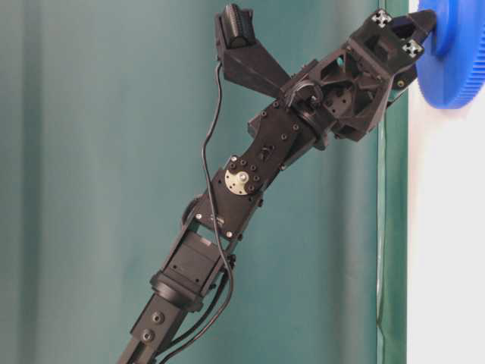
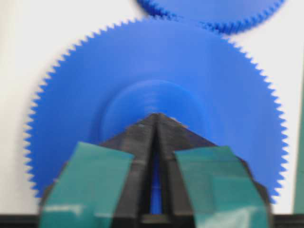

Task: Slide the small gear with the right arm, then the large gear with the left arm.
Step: 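Slide the left blue gear back leftward to its starting spot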

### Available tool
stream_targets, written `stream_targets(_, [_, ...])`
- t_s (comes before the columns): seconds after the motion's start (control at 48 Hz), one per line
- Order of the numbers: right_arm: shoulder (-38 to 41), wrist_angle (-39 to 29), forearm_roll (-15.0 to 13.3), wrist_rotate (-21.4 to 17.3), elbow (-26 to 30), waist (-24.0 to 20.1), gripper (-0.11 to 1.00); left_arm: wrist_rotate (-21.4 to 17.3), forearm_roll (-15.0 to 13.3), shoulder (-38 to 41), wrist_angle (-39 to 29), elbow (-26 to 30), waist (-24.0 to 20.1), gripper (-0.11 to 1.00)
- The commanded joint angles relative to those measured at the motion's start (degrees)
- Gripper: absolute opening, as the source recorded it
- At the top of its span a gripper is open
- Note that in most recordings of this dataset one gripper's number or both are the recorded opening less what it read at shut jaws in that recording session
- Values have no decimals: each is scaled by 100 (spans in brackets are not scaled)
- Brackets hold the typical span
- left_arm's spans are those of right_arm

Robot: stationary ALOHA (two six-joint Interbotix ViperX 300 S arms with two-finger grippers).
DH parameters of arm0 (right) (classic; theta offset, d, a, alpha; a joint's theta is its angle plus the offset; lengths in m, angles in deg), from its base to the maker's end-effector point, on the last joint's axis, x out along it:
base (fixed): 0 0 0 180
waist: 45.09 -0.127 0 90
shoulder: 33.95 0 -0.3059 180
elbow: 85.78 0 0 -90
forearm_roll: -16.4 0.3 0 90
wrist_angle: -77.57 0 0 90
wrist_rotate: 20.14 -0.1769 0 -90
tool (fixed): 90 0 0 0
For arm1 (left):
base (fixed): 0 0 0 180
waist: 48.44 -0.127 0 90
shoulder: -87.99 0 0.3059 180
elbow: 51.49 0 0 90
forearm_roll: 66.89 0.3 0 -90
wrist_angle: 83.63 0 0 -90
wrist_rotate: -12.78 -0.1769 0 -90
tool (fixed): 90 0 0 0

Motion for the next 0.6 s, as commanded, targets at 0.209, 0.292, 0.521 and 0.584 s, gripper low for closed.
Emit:
stream_targets(0.209, [9, 97, -9, 0, 62, -53, 50, 0, -18, -237, -132, -334, 105, 0])
stream_targets(0.292, [9, 114, 0, 0, 62, -62, 50, 0, -18, -246, -132, -369, 105, 0])
stream_targets(0.521, [18, 123, -9, -9, 53, -97, 50, 0, -18, -255, -132, -387, 88, 0])
stream_targets(0.584, [9, 123, -9, -9, 53, -114, 50, 0, -18, -272, -132, -387, 70, 0])
